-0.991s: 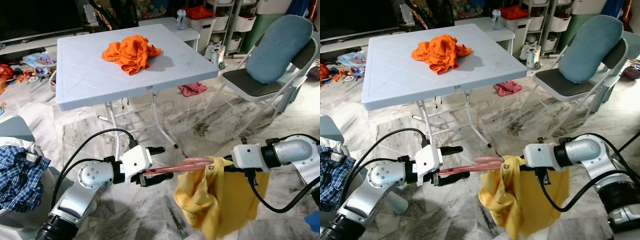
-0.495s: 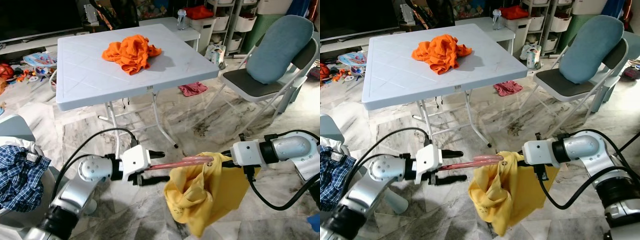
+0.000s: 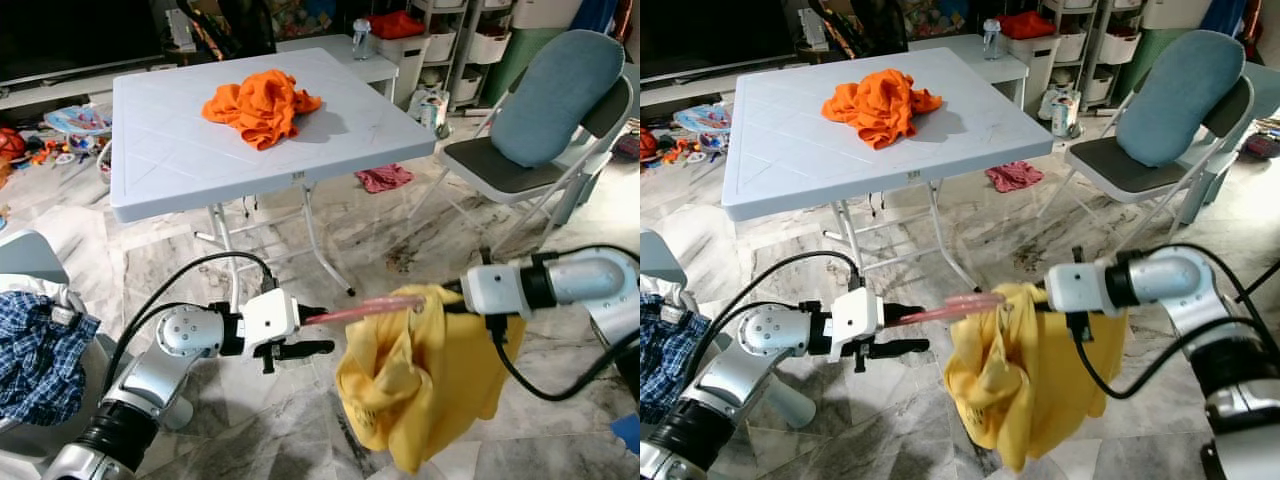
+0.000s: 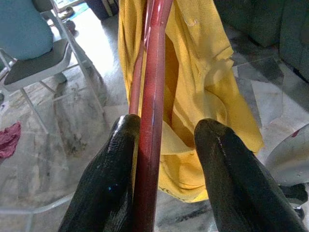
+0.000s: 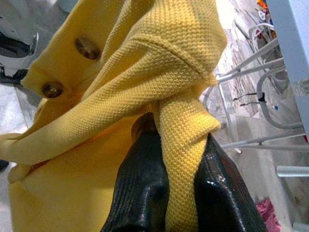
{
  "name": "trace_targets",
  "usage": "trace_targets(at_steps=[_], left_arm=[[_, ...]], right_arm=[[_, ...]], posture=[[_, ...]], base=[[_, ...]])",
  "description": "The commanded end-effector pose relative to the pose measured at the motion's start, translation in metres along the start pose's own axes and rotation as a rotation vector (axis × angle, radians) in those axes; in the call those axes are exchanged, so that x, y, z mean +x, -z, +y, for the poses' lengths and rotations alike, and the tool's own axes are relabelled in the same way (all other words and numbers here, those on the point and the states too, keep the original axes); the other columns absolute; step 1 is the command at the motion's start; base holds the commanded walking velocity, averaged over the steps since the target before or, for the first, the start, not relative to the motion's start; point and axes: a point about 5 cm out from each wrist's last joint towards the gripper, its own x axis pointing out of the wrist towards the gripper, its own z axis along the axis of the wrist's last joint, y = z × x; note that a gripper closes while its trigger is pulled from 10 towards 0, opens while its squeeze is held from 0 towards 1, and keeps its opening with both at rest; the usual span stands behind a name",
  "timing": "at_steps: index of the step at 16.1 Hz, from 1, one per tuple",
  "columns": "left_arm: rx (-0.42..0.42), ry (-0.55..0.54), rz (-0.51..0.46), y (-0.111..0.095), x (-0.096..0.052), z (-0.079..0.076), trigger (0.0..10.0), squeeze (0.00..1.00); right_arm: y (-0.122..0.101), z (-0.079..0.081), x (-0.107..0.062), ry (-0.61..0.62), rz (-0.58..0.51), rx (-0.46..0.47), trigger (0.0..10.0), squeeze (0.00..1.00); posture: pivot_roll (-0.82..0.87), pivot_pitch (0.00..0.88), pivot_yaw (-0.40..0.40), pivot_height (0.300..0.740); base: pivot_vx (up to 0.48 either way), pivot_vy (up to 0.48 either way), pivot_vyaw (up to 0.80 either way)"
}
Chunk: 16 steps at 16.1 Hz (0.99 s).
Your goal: Hang hanger
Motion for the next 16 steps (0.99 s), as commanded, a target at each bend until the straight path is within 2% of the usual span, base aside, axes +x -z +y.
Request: trace_targets(at_steps=[1, 5, 6, 7, 8, 13, 14, 15, 16], left_arm=[[0.023, 0.013, 0.017, 0.0, 0.0, 0.002, 0.0, 0.0], [0.031, 0.014, 0.021, 0.002, -0.001, 0.002, 0.0, 0.0], [0.031, 0.015, 0.019, 0.001, -0.001, 0.003, 0.7, 0.0], [0.027, 0.02, 0.02, 0.001, 0.0, 0.003, 8.0, 0.0], [0.043, 0.007, 0.022, 0.0, 0.001, 0.005, 10.0, 0.0], [0.05, 0.044, 0.033, 0.002, 0.007, 0.002, 10.0, 0.0], [0.046, 0.044, 0.022, 0.001, 0.009, 0.002, 0.7, 0.0], [0.042, 0.045, 0.016, 0.0, 0.01, 0.002, 0.0, 0.0], [0.044, 0.045, 0.014, -0.001, 0.011, 0.003, 0.0, 0.0]], right_arm=[[-0.005, -0.013, -0.007, 0.082, -0.02, -0.03, 10.0, 0.0], [-0.001, -0.01, -0.005, 0.075, 0.012, -0.051, 10.0, 0.0], [0.0, -0.009, -0.004, 0.073, 0.016, -0.057, 10.0, 0.0], [0.001, -0.008, -0.002, 0.068, 0.018, -0.064, 10.0, 0.0], [0.001, -0.007, 0.0, 0.064, 0.016, -0.065, 10.0, 0.0], [0.002, -0.006, 0.001, 0.07, 0.02, -0.071, 10.0, 0.0], [0.002, -0.006, 0.001, 0.072, 0.018, -0.071, 10.0, 0.0], [0.002, -0.006, 0.002, 0.073, 0.016, -0.072, 10.0, 0.0], [0.002, -0.006, 0.002, 0.074, 0.015, -0.073, 10.0, 0.0]], posture=[[-0.12, 0.0, -0.013, 0.74], [-0.12, 0.0, -0.013, 0.74], [-0.12, 0.0, -0.01, 0.74], [-0.12, 0.0, -0.01, 0.74], [-0.12, 0.0, -0.011, 0.74], [-0.12, 0.0, -0.011, 0.74], [-0.12, 0.0, -0.011, 0.74], [-0.12, 0.0, -0.01, 0.74], [-0.12, 0.0, -0.01, 0.74]], base=[[0.0, 0.0, 0.0], [0.0, 0.0, 0.0], [0.0, 0.0, 0.0], [0.0, 0.0, 0.0], [0.0, 0.0, 0.0], [0.0, 0.0, 0.0], [0.0, 0.0, 0.0], [0.0, 0.0, 0.0], [0.0, 0.0, 0.0]])
